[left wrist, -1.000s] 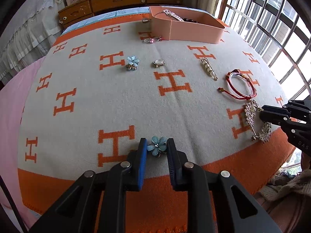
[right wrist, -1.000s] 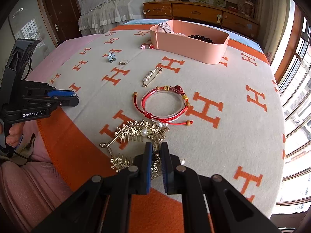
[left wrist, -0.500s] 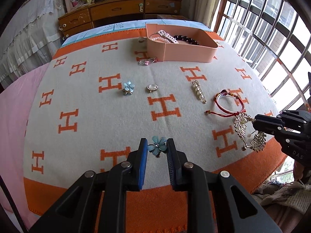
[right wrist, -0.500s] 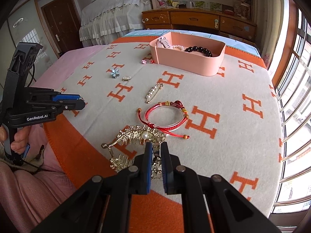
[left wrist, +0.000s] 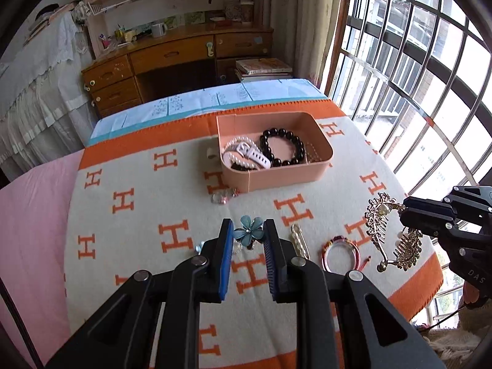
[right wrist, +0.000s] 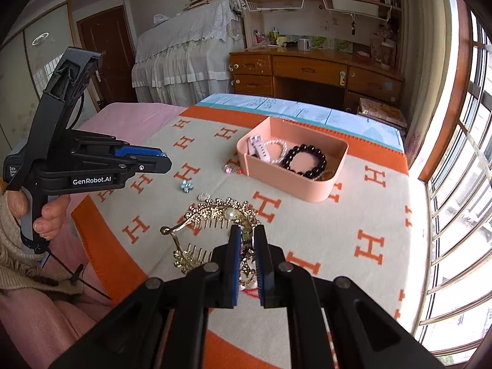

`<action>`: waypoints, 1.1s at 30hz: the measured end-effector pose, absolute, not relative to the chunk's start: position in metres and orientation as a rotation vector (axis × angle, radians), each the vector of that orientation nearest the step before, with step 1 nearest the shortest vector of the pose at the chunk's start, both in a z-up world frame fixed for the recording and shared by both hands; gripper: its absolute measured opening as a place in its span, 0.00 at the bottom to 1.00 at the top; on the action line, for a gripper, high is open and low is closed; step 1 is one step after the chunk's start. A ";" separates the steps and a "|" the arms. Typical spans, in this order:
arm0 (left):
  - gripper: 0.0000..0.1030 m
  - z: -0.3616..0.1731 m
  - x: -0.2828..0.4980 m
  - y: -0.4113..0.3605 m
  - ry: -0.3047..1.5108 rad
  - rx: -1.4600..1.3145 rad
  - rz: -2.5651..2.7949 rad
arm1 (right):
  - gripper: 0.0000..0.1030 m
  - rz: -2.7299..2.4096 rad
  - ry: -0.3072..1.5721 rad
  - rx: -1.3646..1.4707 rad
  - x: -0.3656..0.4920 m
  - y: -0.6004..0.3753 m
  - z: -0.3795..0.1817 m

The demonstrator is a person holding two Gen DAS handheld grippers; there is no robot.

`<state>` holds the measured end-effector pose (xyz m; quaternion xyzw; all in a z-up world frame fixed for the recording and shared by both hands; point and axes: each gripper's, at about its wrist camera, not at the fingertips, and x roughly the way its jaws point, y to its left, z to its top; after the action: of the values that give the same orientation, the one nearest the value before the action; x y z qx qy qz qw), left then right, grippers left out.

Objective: Organize jewelry
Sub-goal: 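Carry the brooch and hair comb into the pink tray and release them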

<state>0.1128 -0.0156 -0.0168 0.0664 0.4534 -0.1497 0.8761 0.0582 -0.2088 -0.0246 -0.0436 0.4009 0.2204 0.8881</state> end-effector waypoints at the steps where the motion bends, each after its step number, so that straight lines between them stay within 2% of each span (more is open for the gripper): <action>1: 0.17 -0.013 0.122 -0.019 0.935 0.147 -0.314 | 0.08 0.440 0.822 -0.084 0.067 -0.210 -0.020; 6: 0.17 -0.005 0.177 -0.036 0.909 0.153 -0.316 | 0.08 0.332 0.798 -0.017 0.120 -0.220 -0.005; 11: 0.17 -0.015 0.229 -0.052 0.902 0.131 -0.315 | 0.08 0.210 0.824 0.077 0.180 -0.229 -0.017; 19: 0.17 -0.064 0.289 -0.069 0.968 0.082 -0.290 | 0.08 0.079 0.865 0.187 0.237 -0.237 -0.064; 27: 0.17 -0.114 0.311 -0.074 1.063 0.084 -0.276 | 0.09 0.100 0.934 0.217 0.257 -0.232 -0.101; 28: 0.20 -0.116 0.312 -0.074 1.065 0.084 -0.276 | 0.09 0.112 0.946 0.221 0.259 -0.231 -0.104; 29: 0.29 -0.117 0.311 -0.072 1.069 0.081 -0.278 | 0.11 0.119 0.956 0.228 0.260 -0.231 -0.106; 32: 0.46 -0.115 0.309 -0.070 1.071 0.046 -0.333 | 0.11 0.128 0.946 0.229 0.259 -0.231 -0.105; 33: 0.49 -0.114 0.307 -0.070 1.064 0.044 -0.340 | 0.11 0.123 0.940 0.216 0.257 -0.230 -0.104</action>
<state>0.3069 -0.0700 -0.1141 0.0211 0.5046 -0.1611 0.8479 0.2572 -0.2300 -0.1038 0.1040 0.4516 0.0591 0.8842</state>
